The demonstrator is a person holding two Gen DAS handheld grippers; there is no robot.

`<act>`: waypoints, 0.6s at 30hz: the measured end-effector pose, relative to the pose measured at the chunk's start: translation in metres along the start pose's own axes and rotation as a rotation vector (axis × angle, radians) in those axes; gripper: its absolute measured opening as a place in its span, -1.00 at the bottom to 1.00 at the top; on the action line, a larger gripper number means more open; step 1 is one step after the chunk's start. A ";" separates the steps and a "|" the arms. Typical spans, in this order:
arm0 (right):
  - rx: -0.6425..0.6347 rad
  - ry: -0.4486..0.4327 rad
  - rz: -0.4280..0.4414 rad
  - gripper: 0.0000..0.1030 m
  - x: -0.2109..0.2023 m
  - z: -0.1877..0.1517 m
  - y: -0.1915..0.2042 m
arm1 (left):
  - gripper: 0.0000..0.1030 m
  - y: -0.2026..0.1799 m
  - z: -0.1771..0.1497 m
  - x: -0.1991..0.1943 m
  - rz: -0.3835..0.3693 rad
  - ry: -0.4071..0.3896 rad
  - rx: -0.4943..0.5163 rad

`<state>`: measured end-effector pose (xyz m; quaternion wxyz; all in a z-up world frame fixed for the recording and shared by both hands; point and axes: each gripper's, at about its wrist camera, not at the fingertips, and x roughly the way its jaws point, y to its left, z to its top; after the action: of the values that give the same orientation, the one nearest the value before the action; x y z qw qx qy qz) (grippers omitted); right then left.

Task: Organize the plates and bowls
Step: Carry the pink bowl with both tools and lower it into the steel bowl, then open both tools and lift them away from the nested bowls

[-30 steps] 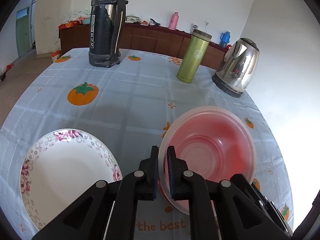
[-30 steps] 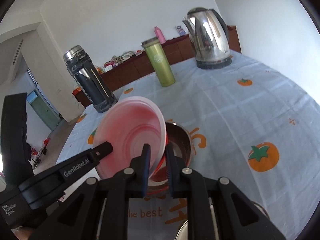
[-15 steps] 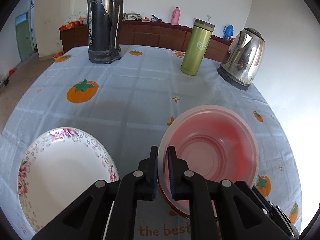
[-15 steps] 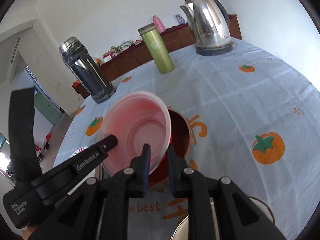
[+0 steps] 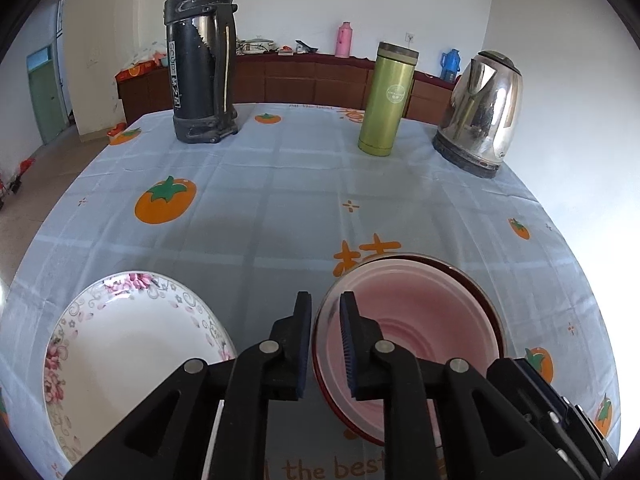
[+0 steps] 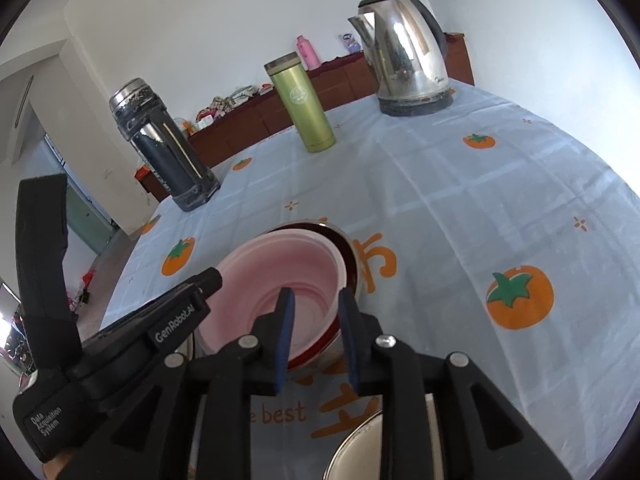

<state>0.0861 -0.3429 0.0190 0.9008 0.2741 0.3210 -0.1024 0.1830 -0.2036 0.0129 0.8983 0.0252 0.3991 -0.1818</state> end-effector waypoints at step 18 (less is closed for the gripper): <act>0.099 -0.153 0.013 -0.21 -0.039 0.006 -0.021 | 0.15 -0.007 -0.028 -0.035 0.209 -0.219 0.061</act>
<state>0.0517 -0.3633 0.0381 0.9086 0.3116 0.2442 -0.1331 0.1397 -0.1939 0.0198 0.9493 0.0741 0.2884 -0.1011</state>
